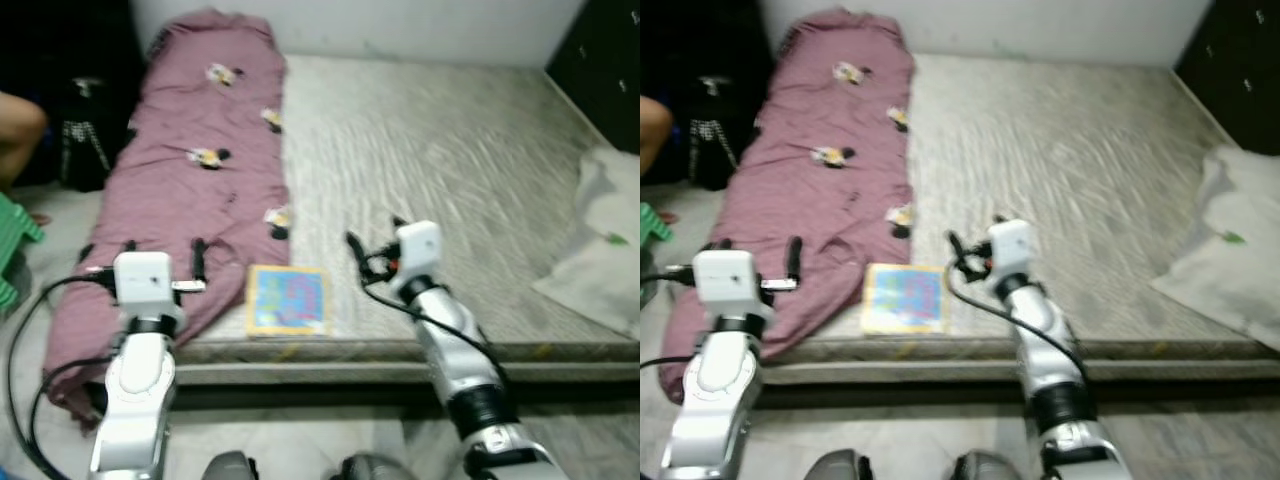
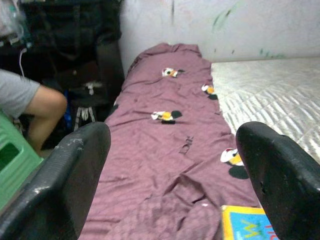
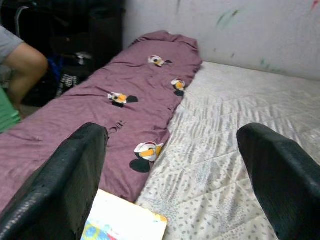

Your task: Clean up the room

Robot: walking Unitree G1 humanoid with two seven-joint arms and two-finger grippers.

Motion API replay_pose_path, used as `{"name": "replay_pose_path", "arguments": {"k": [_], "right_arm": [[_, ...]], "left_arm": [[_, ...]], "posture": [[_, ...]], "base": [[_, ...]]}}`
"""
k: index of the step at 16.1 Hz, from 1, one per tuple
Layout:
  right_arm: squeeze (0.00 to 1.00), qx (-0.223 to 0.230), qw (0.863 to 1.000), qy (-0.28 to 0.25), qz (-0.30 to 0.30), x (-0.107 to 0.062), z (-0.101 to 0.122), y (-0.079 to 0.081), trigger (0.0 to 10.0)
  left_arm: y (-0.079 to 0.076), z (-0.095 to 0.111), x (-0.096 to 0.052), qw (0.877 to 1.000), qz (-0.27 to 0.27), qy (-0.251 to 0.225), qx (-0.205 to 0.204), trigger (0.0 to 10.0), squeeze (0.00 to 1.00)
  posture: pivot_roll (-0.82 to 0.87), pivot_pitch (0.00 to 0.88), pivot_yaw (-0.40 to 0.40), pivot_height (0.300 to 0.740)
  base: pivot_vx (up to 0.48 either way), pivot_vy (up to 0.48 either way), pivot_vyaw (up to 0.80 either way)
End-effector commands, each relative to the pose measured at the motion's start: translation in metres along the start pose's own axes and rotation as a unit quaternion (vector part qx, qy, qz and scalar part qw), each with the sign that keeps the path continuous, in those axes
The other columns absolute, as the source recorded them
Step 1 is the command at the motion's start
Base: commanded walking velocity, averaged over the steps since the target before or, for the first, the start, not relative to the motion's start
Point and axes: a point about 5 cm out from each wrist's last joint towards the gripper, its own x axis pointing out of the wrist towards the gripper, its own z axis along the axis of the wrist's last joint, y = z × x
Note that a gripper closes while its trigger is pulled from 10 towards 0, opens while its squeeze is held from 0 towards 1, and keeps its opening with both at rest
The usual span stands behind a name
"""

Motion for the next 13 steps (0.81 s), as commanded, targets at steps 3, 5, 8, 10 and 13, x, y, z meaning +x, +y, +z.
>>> {"name": "replay_pose_path", "arguments": {"k": [3,5,8,10,13], "right_arm": [[0.00,-0.010,1.000,0.001,-0.014,-0.0028,0.0004,-0.0111,10.0],[0.00,-0.010,1.000,0.001,-0.014,-0.0025,0.0005,-0.0111,10.0],[0.00,-0.010,1.000,0.001,-0.014,-0.0022,0.0007,-0.0107,10.0],[0.00,-0.010,1.000,0.001,-0.014,-0.0021,0.0008,-0.0106,10.0],[0.00,-0.011,1.000,0.000,-0.013,-0.0021,0.0007,-0.0107,10.0]], "left_arm": [[-0.0051,0.0017,0.0006,1.000,-0.006,-0.001,-0.003,10.0,0.00],[-0.0050,0.0018,0.0010,1.000,-0.004,-0.001,-0.007,10.0,0.00],[-0.0054,0.0045,0.0010,1.000,-0.012,-0.012,-0.017,10.0,0.00],[-0.0069,0.0062,0.0005,0.999,-0.020,-0.017,-0.024,10.0,0.00],[-0.0080,0.0065,0.0003,0.999,-0.026,-0.018,-0.029,10.0,0.00]], "posture": [[0.00,0.060,-0.022,0.740],[0.00,0.062,-0.022,0.740],[0.00,0.066,-0.022,0.740],[0.00,0.068,-0.022,0.740],[0.00,0.068,-0.022,0.740]], "base": [[0.000,-0.359,0.00],[0.000,0.000,0.00],[0.000,0.000,0.00],[0.000,0.000,0.00],[0.278,0.000,0.00]]}}
